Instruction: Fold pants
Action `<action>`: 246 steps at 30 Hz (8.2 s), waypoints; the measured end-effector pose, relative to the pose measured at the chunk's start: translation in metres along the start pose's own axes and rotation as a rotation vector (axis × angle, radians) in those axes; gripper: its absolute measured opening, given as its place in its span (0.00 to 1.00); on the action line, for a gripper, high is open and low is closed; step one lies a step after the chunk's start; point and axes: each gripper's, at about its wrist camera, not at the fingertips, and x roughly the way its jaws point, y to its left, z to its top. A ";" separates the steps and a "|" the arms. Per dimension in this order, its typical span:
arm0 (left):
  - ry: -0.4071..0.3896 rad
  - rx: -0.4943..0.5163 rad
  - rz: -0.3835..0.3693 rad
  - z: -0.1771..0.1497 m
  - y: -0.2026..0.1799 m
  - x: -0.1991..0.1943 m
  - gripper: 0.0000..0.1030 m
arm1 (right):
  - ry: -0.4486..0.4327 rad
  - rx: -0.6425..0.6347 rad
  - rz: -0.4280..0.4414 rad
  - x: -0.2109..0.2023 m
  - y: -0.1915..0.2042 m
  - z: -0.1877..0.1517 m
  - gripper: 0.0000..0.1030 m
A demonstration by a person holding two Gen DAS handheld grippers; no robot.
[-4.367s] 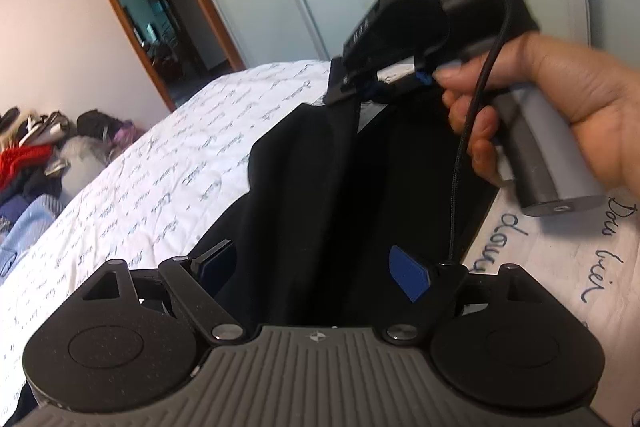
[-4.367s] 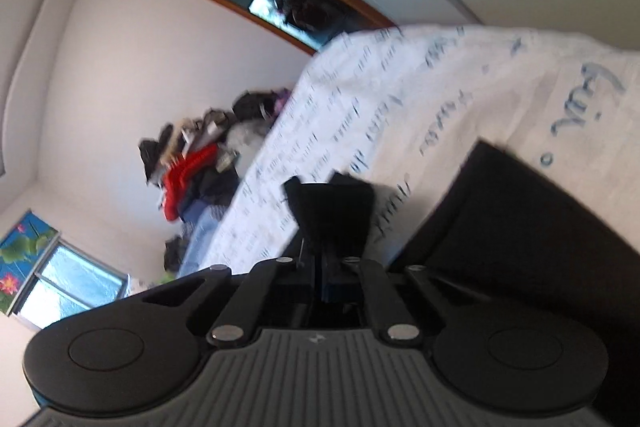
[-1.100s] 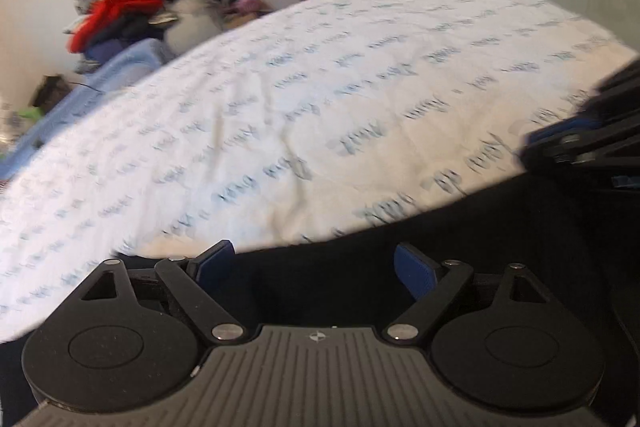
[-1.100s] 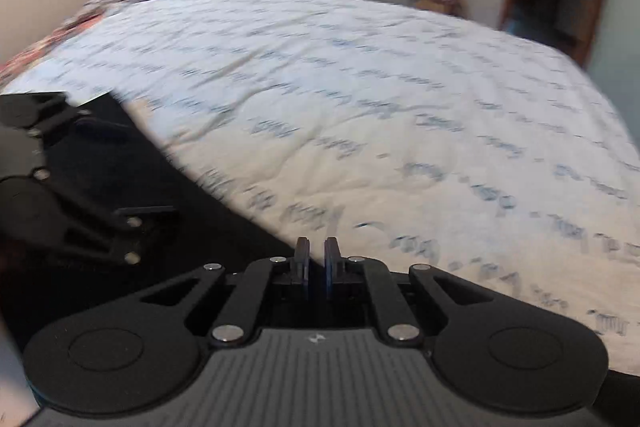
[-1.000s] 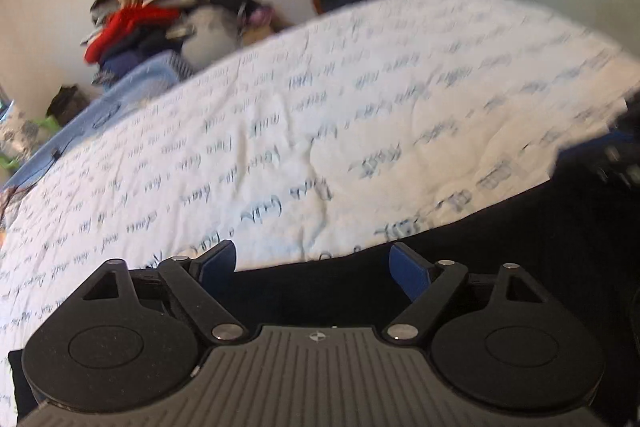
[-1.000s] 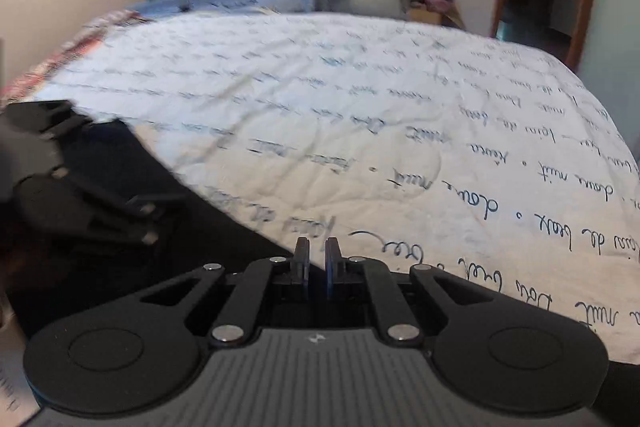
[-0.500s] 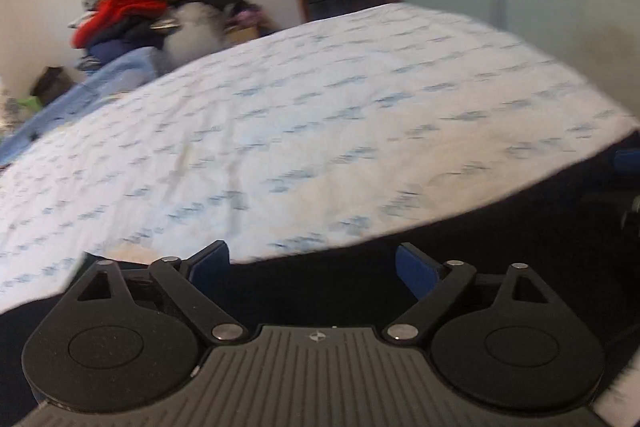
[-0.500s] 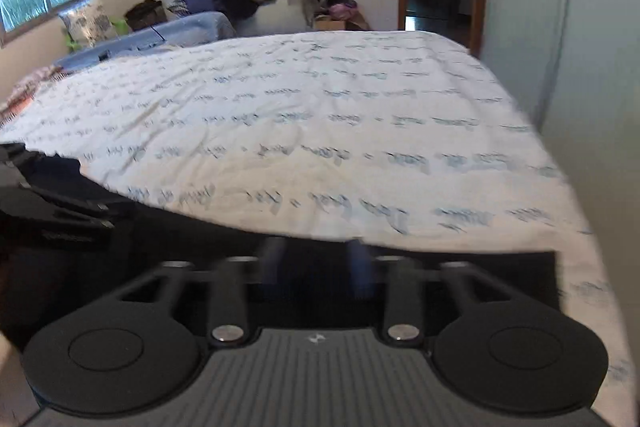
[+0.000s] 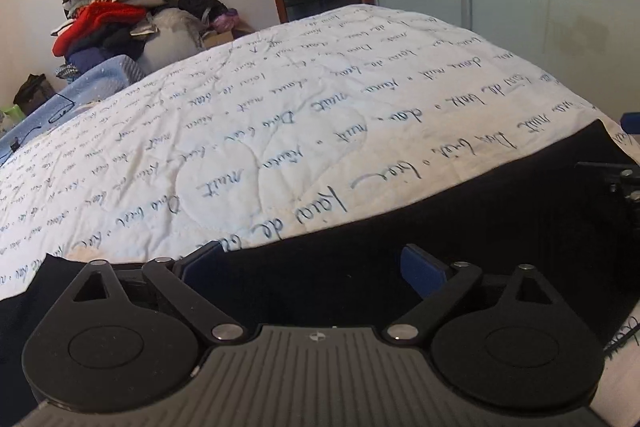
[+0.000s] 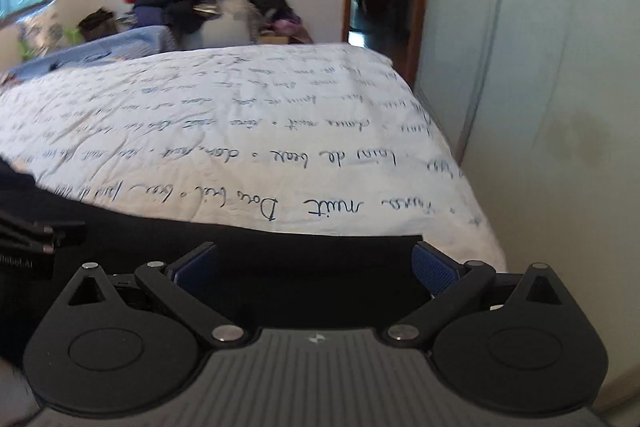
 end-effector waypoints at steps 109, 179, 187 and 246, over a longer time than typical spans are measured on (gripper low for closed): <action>0.054 -0.201 -0.418 0.086 0.010 -0.060 0.04 | -0.317 -0.174 0.026 -0.107 0.091 -0.032 0.07; 0.096 -0.406 0.240 -0.146 0.310 -0.156 0.76 | -0.064 -0.247 0.579 -0.078 0.265 -0.014 0.09; 0.033 -0.459 0.391 -0.171 0.363 -0.193 0.84 | -0.009 -0.071 0.365 -0.028 0.244 -0.007 0.84; 0.041 -1.072 0.069 -0.244 0.508 -0.205 0.96 | -0.427 -1.089 0.384 0.001 0.609 -0.046 0.18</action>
